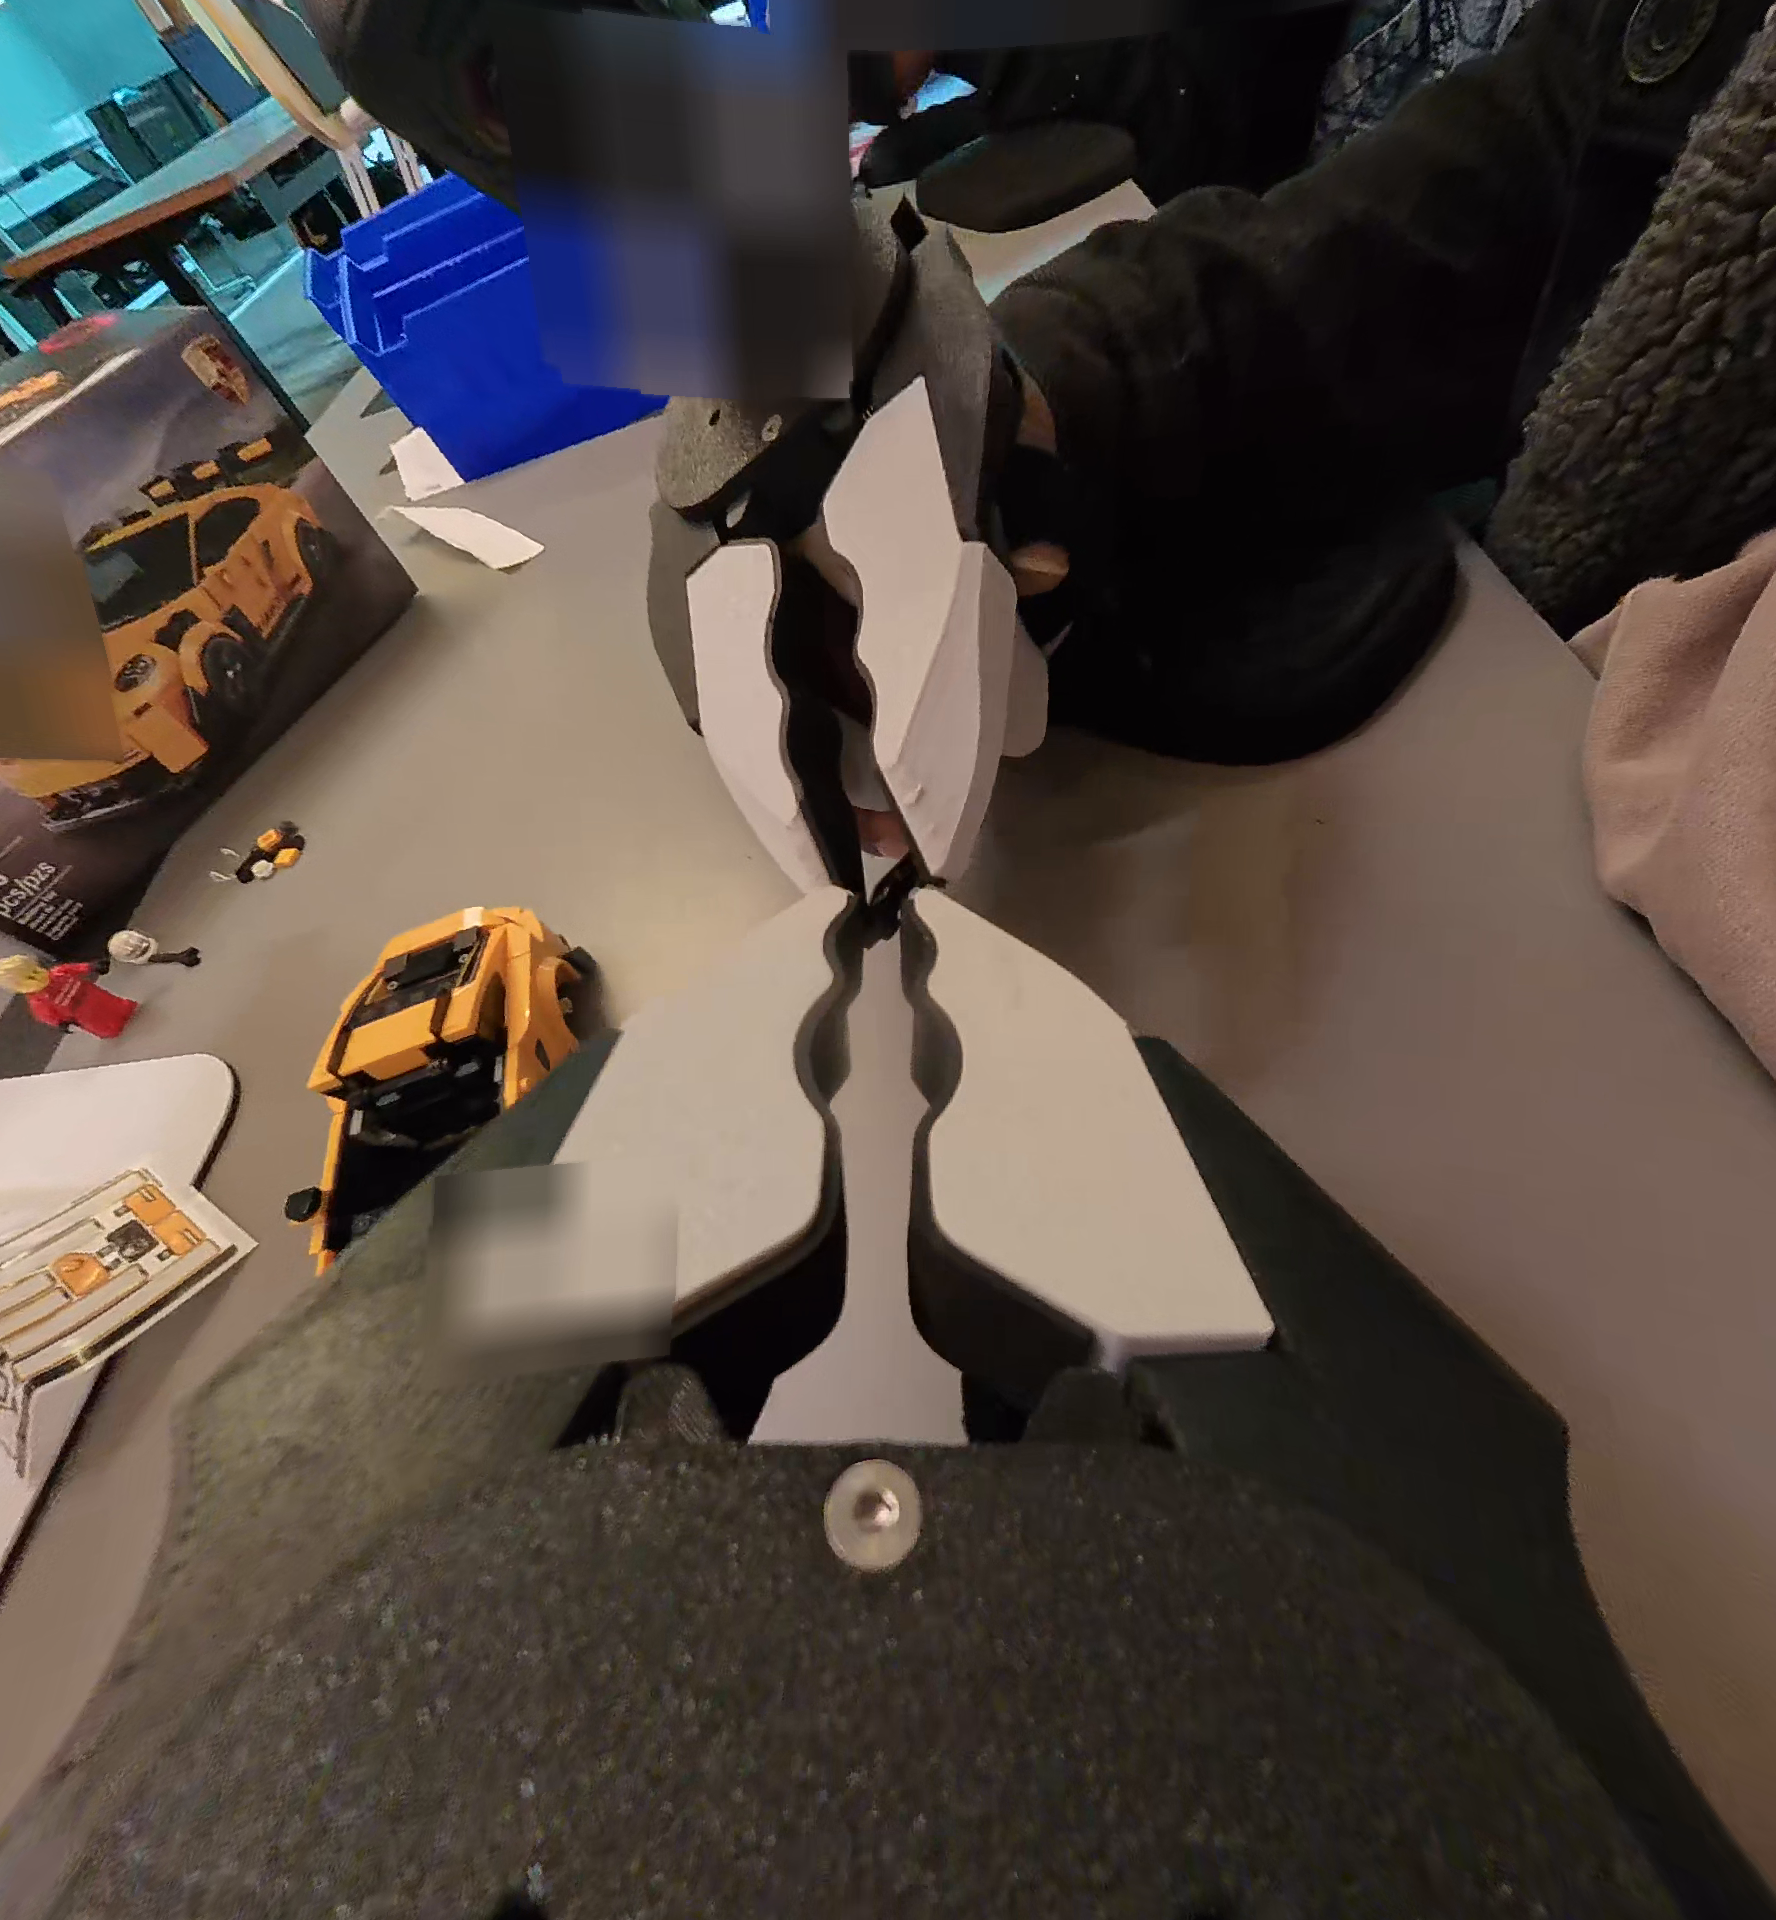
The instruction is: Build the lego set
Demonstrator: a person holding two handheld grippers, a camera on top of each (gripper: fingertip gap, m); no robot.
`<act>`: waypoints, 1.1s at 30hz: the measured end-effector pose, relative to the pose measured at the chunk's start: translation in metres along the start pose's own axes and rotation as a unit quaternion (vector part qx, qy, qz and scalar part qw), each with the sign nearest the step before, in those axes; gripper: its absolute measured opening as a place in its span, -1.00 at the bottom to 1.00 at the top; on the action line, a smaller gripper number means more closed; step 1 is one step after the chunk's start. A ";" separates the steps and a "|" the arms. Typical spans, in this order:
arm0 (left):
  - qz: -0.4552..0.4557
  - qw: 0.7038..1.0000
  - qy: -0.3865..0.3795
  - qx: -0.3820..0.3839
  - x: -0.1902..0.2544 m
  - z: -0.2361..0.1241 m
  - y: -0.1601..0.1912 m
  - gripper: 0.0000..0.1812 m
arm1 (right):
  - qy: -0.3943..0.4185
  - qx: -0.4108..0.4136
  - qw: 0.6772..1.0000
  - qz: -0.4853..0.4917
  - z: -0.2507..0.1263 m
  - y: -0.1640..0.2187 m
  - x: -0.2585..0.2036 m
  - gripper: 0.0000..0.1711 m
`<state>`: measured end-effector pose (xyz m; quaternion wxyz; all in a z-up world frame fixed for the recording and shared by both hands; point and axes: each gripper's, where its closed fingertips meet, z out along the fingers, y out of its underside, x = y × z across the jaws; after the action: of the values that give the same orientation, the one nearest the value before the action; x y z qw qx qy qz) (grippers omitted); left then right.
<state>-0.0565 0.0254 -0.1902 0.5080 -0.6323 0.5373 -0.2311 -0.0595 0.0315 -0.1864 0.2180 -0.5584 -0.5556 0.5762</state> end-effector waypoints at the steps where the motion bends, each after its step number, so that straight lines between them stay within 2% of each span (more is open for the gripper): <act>1: 0.000 1.000 -0.002 0.001 0.000 -0.001 -0.001 -0.94 | -0.002 0.004 1.000 0.003 0.000 -0.001 0.000 -0.82; 9: -0.047 0.999 0.008 -0.002 -0.002 -0.006 -0.002 -0.95 | -0.001 0.025 1.000 0.006 -0.004 -0.007 0.002 -0.85; 13: -0.165 0.986 0.035 0.016 -0.010 -0.010 -0.003 -0.96 | 0.039 0.043 0.998 -0.040 -0.008 -0.013 0.009 -0.84; 16: -0.277 0.956 0.081 0.043 -0.013 -0.015 -0.007 -0.96 | 0.078 0.047 0.992 -0.088 -0.008 -0.016 0.014 -0.83; 21: -0.426 0.886 0.165 0.085 -0.010 -0.017 -0.013 -0.96 | 0.088 0.043 0.987 -0.125 -0.003 -0.014 0.011 -0.83; 23: -0.445 0.872 0.180 0.092 -0.009 -0.017 -0.015 -0.96 | 0.082 0.042 0.988 -0.121 -0.003 -0.013 0.010 -0.83; 28: -0.457 0.863 0.191 0.103 -0.007 -0.016 -0.018 -0.96 | 0.065 0.047 0.990 -0.117 -0.002 -0.014 0.003 -0.94; 33: -0.426 0.881 0.188 0.084 -0.002 -0.014 -0.013 -0.95 | 0.041 0.011 0.995 -0.091 0.000 -0.005 0.000 -0.95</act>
<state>-0.0631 0.0205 -0.1728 0.3016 -0.6999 0.2802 -0.5837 -0.0612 0.0337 -0.1816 0.2983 -0.5262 -0.5882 0.5368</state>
